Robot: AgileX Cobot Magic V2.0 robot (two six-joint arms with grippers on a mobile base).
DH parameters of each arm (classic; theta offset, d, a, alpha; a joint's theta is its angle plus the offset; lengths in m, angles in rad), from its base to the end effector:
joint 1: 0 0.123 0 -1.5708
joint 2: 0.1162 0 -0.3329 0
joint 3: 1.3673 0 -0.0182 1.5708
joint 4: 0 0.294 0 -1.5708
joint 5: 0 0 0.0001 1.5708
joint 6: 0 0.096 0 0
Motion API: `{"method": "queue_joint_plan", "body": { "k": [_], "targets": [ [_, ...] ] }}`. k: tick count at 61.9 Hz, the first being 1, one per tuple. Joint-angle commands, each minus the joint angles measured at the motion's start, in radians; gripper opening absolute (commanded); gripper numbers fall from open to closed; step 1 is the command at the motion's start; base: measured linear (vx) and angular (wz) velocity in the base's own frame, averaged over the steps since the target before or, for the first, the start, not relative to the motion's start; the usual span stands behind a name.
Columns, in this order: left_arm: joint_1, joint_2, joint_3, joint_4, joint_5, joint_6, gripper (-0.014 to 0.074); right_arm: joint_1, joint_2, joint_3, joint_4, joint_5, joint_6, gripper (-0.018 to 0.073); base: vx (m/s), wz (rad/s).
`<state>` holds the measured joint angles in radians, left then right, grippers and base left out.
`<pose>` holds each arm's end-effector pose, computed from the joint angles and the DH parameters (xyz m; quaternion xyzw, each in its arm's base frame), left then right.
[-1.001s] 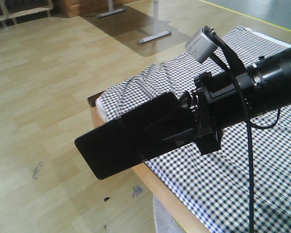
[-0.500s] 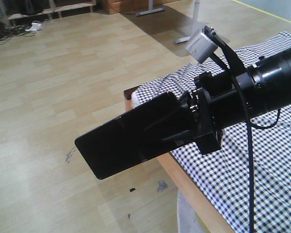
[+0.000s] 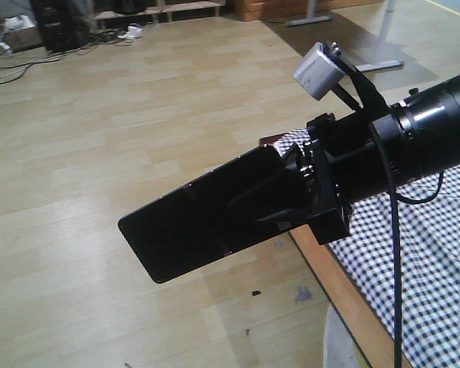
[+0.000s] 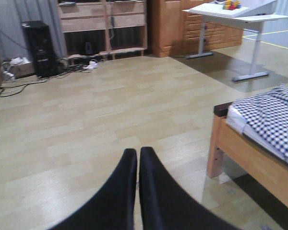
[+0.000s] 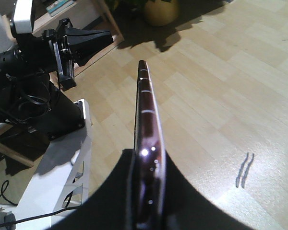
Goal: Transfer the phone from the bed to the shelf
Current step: 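Carry the phone in the right gripper while the base turns away from the bed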
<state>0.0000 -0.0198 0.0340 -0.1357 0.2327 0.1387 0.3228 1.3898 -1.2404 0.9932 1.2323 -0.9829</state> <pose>0.0553 -0.0030 0.1795 0.0126 0.7604 -0.0097 0.6492 0.2620 0.1677 0.4038 -0.4537 0.7493 0.4025 0.2659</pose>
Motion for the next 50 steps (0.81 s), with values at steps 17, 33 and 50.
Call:
{"method": "queue_joint_plan", "body": {
  "k": [17,33,50],
  "targets": [
    [-0.004,-0.006,0.002,-0.010,-0.074,-0.004,0.0001,0.001,-0.036,-0.026,0.088,0.058,-0.004,-0.0004,-0.06,0.37],
    [-0.004,-0.006,0.002,-0.010,-0.074,-0.004,0.0001,0.001,-0.036,-0.026,0.088,0.058,-0.004,-0.0004,-0.04,0.33],
    [-0.004,-0.006,0.002,-0.010,-0.074,-0.004,0.0001,0.001,-0.036,-0.026,0.088,0.058,-0.004,-0.0004,-0.01,0.21]
  ]
}}
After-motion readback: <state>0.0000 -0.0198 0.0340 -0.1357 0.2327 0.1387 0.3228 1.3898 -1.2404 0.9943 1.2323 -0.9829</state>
